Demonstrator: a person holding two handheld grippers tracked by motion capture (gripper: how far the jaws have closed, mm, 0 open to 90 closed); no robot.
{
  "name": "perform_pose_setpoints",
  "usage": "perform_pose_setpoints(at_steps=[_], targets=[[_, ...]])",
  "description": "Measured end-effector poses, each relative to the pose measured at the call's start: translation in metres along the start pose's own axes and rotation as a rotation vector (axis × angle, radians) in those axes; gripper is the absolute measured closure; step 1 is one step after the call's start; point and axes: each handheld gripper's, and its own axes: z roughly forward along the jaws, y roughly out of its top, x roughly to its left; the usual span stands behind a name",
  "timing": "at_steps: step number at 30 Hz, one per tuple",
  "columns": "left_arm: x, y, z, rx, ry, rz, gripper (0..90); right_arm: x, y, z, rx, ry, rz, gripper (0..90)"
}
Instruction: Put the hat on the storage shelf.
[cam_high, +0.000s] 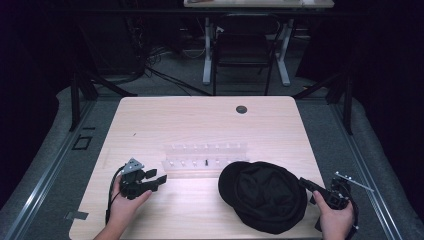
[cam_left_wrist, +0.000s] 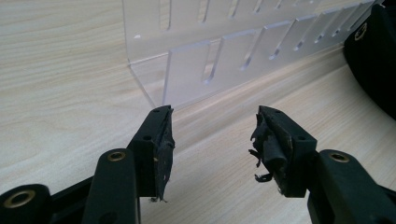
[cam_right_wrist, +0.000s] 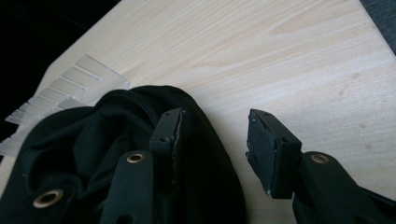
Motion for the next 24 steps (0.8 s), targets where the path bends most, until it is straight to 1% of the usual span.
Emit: perform_pose_setpoints(at_steps=[1, 2, 3, 4, 5, 6, 8, 9, 10, 13, 14, 15, 16, 17, 18, 19, 20, 21, 22, 23, 24], targets=[[0.000, 0.000, 0.000, 0.000, 0.000, 0.000, 47.1, 0.000, 0.000, 0.000, 0.000, 0.000, 0.000, 55.6], [-0.001, 0.000, 0.001, -0.007, 0.000, 0.000, 47.1, 0.000, 0.000, -0.002, 0.013, -0.016, -0.018, 55.5], [-0.002, 0.001, 0.002, 0.005, -0.004, 0.010, 47.1, 0.003, -0.001, -0.003, 0.007, -0.027, -0.027, 55.5], [-0.002, 0.001, 0.003, -0.002, 0.002, 0.013, 47.1, 0.003, -0.001, -0.003, 0.007, -0.027, -0.027, 55.5], [-0.004, 0.002, 0.003, 0.000, 0.005, 0.020, 47.1, 0.003, -0.001, -0.005, 0.019, -0.037, -0.046, 55.5], [-0.004, 0.002, 0.003, -0.001, -0.003, 0.024, 47.1, 0.006, -0.002, -0.007, 0.019, -0.060, -0.067, 55.5], [-0.005, 0.003, 0.004, -0.010, -0.004, 0.019, 47.1, 0.007, -0.003, -0.007, 0.011, -0.061, -0.066, 55.5], [-0.005, 0.003, 0.004, -0.012, -0.006, 0.020, 47.2, 0.008, -0.003, -0.007, 0.024, -0.064, -0.077, 55.5], [-0.006, 0.004, 0.004, -0.006, -0.007, 0.025, 47.2, 0.011, -0.004, -0.009, 0.023, -0.088, -0.089, 55.5], [-0.007, 0.004, 0.005, -0.015, -0.013, 0.021, 47.2, 0.014, -0.005, -0.011, 0.017, -0.094, -0.090, 55.1], [-0.007, 0.005, 0.005, -0.015, -0.013, 0.022, 47.2, 0.014, -0.004, -0.013, 0.032, -0.092, -0.102, 54.9], [-0.007, 0.005, 0.005, -0.010, -0.013, 0.024, 47.3, 0.015, -0.004, -0.015, 0.036, -0.101, -0.105, 54.8], [-0.007, 0.005, 0.005, -0.008, -0.015, 0.024, 47.3, 0.016, -0.005, -0.015, 0.029, -0.094, -0.100, 54.5], [-0.007, 0.005, 0.006, -0.008, -0.020, 0.025, 47.2, 0.016, -0.005, -0.017, 0.039, -0.101, -0.102, 54.4], [-0.008, 0.005, 0.008, -0.003, -0.020, 0.028, 47.2, 0.019, -0.005, -0.019, 0.063, -0.096, -0.103, 54.1], [-0.008, 0.005, 0.008, -0.003, -0.020, 0.028, 47.3, 0.019, -0.005, -0.019, 0.063, -0.096, -0.103, 54.1], [-0.009, 0.005, 0.009, -0.003, -0.025, 0.030, 47.2, 0.022, -0.006, -0.020, 0.078, -0.095, -0.108, 54.0], [-0.009, 0.005, 0.009, -0.003, -0.025, 0.030, 47.2, 0.024, -0.007, -0.018, 0.069, -0.085, -0.094, 54.1], [-0.009, 0.006, 0.008, 0.010, -0.022, 0.038, 47.2, 0.025, -0.007, -0.018, 0.084, -0.087, -0.100, 54.3], [-0.009, 0.006, 0.008, 0.010, -0.022, 0.038, 47.2, 0.025, -0.007, -0.018, 0.084, -0.087, -0.100, 54.3], [-0.009, 0.006, 0.008, 0.009, -0.022, 0.039, 47.3, 0.027, -0.007, -0.018, 0.110, -0.103, -0.113, 54.9]])
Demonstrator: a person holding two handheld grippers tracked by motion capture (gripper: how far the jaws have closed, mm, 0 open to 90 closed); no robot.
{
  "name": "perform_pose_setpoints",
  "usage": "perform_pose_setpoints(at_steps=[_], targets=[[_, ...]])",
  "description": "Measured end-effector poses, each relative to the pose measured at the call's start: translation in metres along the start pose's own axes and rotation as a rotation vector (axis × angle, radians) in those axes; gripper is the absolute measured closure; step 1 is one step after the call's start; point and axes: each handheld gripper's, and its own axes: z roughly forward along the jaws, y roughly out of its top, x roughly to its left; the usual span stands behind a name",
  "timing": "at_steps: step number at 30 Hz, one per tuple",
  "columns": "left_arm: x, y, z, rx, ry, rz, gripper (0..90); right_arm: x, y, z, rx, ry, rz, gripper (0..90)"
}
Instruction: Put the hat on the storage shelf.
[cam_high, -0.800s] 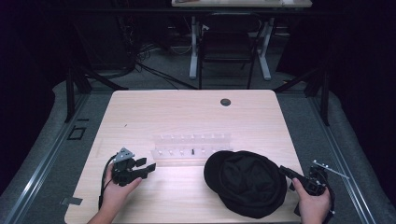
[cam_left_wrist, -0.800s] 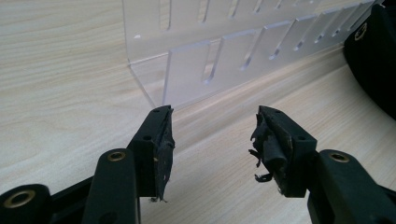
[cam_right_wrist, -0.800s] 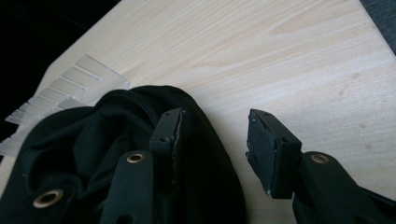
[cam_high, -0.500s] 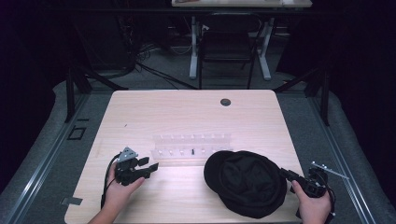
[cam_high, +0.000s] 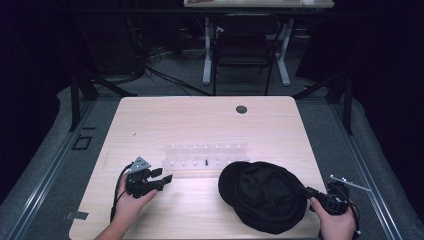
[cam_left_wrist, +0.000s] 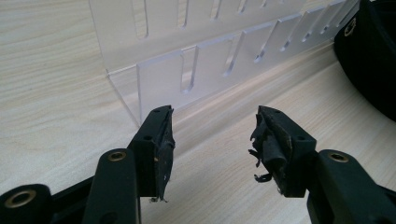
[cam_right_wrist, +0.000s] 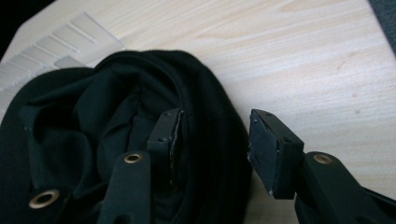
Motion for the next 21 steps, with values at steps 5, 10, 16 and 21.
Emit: perform_pose_setpoints(at_steps=[5, 10, 16, 21], targets=[[-0.0001, -0.0002, -0.0003, -0.001, 0.001, 0.002, 47.2, -0.0003, 0.0000, -0.0039, 0.049, -0.005, 0.017, 58.6], [-0.0003, -0.0002, -0.0001, 0.001, 0.000, 0.005, 47.2, -0.0053, 0.0015, -0.0077, 0.112, 0.020, 0.054, 72.5], [0.0005, -0.0003, 0.0001, 0.008, -0.002, 0.004, 47.2, -0.0011, 0.0024, -0.0053, 0.108, 0.039, 0.045, 85.0], [0.0004, -0.0013, 0.0016, -0.006, -0.002, -0.001, 47.2, 0.0002, 0.0045, -0.0049, 0.090, 0.015, 0.018, 86.1]])
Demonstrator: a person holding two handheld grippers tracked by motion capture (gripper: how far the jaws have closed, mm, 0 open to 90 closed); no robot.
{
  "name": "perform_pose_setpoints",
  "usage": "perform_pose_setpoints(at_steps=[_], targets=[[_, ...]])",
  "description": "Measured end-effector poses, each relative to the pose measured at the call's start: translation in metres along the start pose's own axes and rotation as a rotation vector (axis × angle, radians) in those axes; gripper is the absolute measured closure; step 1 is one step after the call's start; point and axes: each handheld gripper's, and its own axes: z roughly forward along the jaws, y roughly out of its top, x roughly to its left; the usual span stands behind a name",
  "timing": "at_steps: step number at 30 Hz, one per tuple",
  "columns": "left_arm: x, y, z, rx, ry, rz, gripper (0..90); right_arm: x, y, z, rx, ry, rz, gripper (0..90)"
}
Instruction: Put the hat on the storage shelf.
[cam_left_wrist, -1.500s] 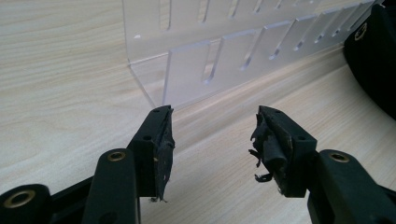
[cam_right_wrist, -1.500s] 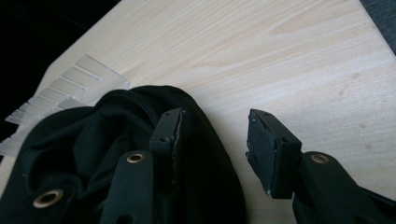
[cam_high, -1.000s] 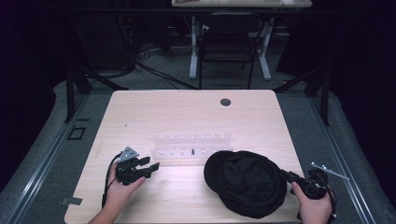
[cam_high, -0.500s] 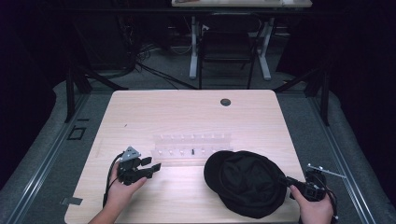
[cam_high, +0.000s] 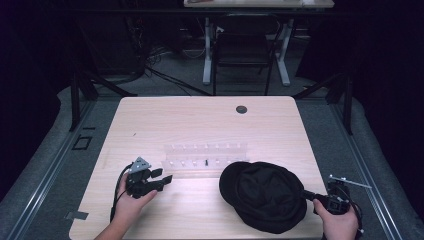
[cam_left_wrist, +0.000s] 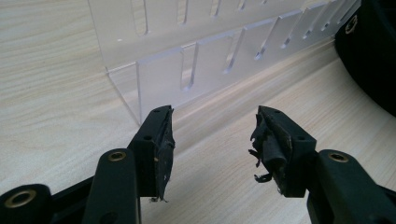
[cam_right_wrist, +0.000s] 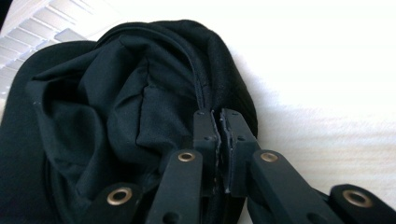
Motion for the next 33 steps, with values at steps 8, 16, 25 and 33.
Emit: perform_pose_setpoints(at_steps=[8, 16, 25, 33], targets=[[-0.001, 0.000, 0.001, 0.007, 0.007, -0.001, 47.2, -0.005, 0.015, 0.005, -0.017, -0.022, -0.020, 86.5], [-0.002, 0.000, 0.001, 0.011, 0.001, 0.004, 47.3, -0.010, 0.032, 0.008, 0.028, -0.050, -0.021, 85.1], [-0.001, -0.001, 0.000, 0.011, 0.013, 0.004, 47.3, -0.013, 0.025, -0.001, -0.028, -0.023, -0.019, 72.7], [0.000, -0.001, -0.002, 0.005, 0.014, 0.003, 47.3, -0.006, 0.027, -0.006, -0.037, -0.011, -0.047, 67.5]])
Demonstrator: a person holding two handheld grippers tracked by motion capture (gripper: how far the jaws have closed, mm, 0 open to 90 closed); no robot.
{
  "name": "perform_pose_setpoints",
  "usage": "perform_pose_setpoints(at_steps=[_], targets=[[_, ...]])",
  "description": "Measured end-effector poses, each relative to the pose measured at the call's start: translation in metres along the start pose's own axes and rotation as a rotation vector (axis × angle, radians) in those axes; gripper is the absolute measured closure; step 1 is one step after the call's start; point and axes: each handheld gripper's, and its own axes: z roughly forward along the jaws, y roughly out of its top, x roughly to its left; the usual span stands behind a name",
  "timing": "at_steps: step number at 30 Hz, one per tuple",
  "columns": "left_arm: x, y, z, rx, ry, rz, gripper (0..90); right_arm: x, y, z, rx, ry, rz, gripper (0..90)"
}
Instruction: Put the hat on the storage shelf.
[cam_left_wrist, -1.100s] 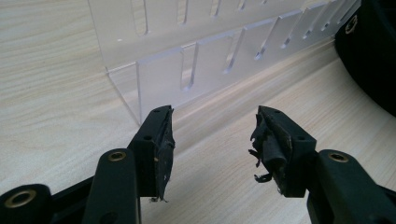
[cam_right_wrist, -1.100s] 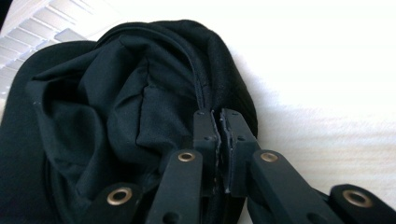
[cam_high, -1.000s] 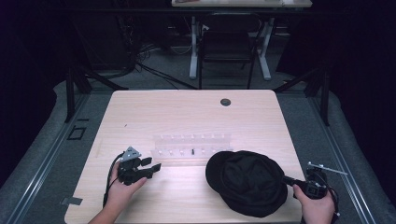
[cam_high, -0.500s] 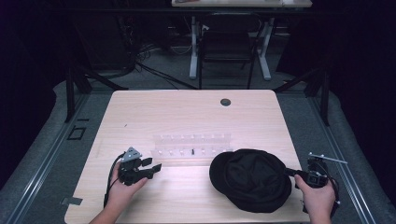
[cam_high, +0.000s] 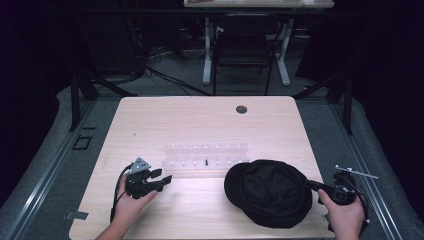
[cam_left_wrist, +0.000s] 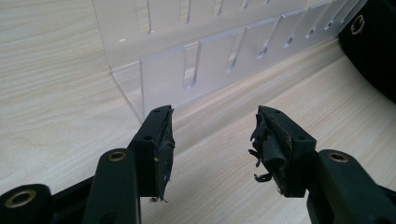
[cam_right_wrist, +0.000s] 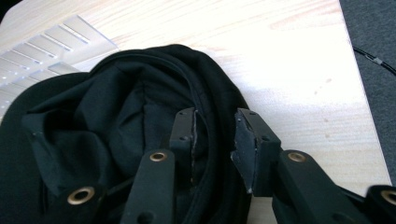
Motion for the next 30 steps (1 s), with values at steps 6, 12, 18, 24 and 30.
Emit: perform_pose_setpoints(at_steps=[6, 12, 18, 24, 30], targets=[[-0.001, 0.000, -0.001, -0.002, 0.005, 0.003, 47.2, 0.007, 0.010, 0.000, 0.081, -0.023, -0.029, 66.0], [-0.001, 0.000, -0.001, 0.002, 0.005, 0.008, 47.2, 0.006, 0.022, -0.004, 0.171, -0.053, -0.030, 66.3], [-0.001, -0.001, -0.002, 0.006, 0.007, 0.015, 47.3, 0.000, 0.031, -0.004, 0.225, -0.063, -0.024, 66.9], [-0.001, -0.001, -0.003, 0.015, 0.013, 0.014, 47.2, -0.005, 0.041, -0.008, 0.363, -0.091, -0.021, 67.9], [-0.001, -0.001, -0.001, 0.005, 0.015, 0.017, 47.2, -0.010, 0.045, -0.003, 0.376, -0.075, -0.019, 69.2]])
